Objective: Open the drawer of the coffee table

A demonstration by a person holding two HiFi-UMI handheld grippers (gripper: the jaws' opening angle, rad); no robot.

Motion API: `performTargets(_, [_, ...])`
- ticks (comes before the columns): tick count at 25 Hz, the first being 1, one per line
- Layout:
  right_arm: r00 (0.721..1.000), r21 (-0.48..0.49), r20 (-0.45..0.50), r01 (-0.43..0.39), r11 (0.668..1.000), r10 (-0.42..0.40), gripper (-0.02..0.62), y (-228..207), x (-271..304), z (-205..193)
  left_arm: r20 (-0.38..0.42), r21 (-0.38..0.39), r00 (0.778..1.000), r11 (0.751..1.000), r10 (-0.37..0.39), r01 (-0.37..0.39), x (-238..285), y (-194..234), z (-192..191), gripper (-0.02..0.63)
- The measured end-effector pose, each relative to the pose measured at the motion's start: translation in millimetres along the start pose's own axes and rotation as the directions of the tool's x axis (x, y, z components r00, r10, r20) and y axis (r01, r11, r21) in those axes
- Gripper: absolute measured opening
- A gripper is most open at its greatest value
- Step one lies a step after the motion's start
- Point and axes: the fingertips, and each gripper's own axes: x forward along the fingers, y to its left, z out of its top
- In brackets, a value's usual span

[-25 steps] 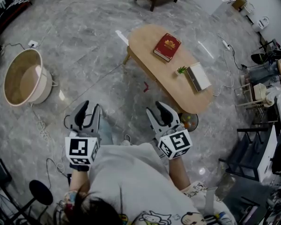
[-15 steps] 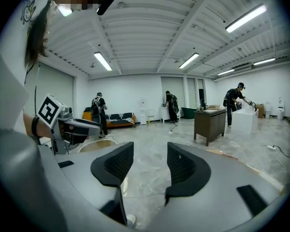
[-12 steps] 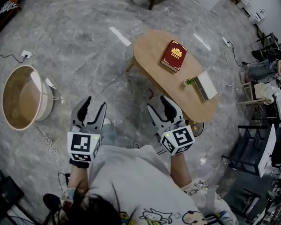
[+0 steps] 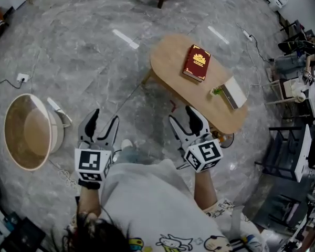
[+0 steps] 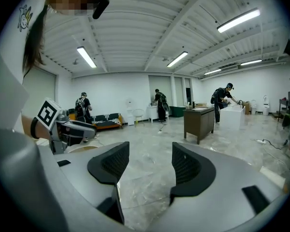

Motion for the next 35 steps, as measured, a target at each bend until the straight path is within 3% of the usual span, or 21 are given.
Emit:
performTargets(8, [0.997, 0.021, -0.011, 0.07, 0.997, -0.07, 0.247, 2, 3, -2, -0.019, -0.001, 0.998, 0.998, -0.067, 0.067, 12, 13, -3, 0.233])
performTargets(17, [0.988, 0.056, -0.031, 0.15, 0.987, -0.149, 0.252, -33, -2, -15, -0.053, 0.008, 0.991, 0.993, -0.12, 0.12, 44, 3, -9, 0.238])
performTargets(25, [0.979, 0.08, -0.014, 0.206, 0.975, -0.206, 0.252, -99, 22, -5, -0.059, 0.049, 0.985, 0.985, -0.164, 0.167, 116, -5, 20, 0.238])
performTargets(35, [0.973, 0.099, -0.007, 0.23, 0.968, -0.23, 0.252, -199, 64, 24, -0.048, 0.086, 0.979, 0.976, -0.198, 0.202, 229, -21, 81, 0.238])
